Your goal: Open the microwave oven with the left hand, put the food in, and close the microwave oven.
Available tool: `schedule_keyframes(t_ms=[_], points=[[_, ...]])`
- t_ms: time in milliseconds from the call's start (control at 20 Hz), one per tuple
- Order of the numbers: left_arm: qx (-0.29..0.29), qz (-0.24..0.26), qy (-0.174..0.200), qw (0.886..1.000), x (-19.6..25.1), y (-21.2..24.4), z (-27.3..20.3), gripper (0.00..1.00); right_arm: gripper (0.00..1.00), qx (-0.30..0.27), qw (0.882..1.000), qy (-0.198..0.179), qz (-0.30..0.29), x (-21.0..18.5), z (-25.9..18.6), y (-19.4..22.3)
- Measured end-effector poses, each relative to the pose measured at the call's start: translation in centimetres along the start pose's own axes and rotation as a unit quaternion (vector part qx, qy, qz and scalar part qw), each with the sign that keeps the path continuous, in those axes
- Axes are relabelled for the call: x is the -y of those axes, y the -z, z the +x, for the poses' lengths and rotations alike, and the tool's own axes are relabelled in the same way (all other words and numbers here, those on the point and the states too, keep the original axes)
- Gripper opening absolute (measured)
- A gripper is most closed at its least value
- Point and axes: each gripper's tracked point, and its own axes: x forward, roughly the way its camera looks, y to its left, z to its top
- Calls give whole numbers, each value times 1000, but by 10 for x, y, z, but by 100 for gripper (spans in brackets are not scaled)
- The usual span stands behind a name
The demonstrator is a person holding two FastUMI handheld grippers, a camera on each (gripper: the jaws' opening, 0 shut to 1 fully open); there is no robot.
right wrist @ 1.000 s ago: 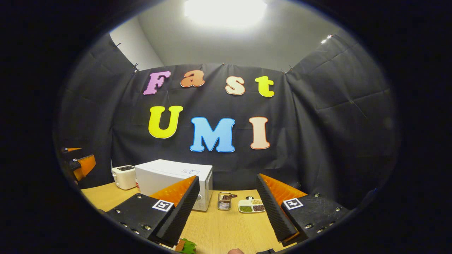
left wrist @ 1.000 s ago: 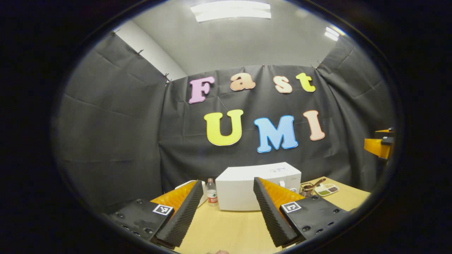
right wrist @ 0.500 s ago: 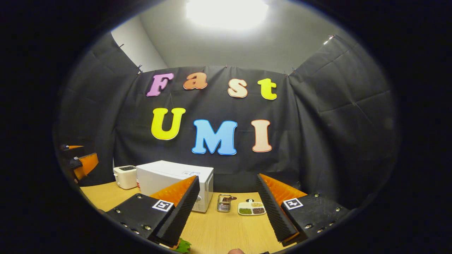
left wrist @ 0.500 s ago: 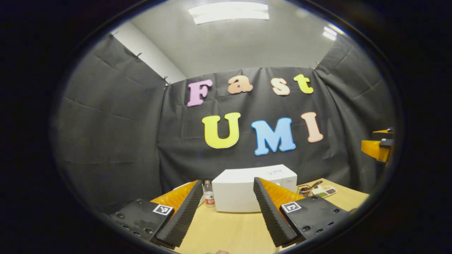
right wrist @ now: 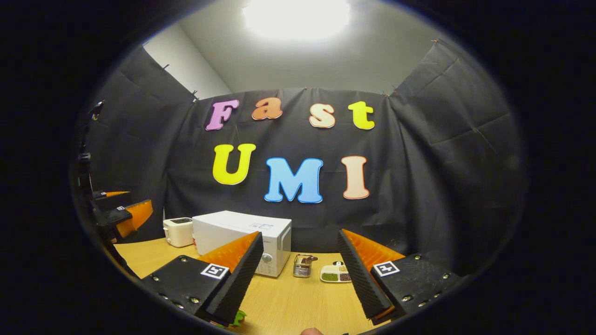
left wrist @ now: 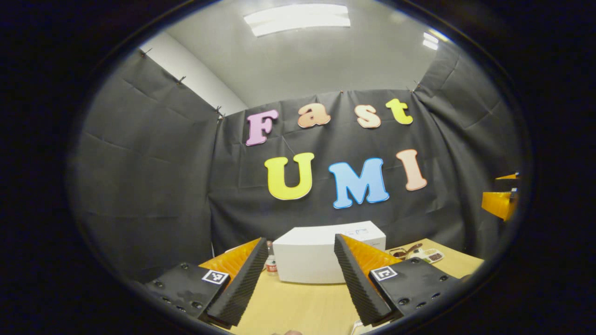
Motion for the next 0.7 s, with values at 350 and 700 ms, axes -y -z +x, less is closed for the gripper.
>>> schedule_keyframes(t_ms=[350, 700], points=[[8, 8, 17, 1000, 21, 3, 40, 97, 97, -12, 1000, 7, 10, 5, -5, 10], [11, 4, 75, 997, 60, 21, 110, 97, 97, -9, 998, 67, 14, 19, 16, 4]])
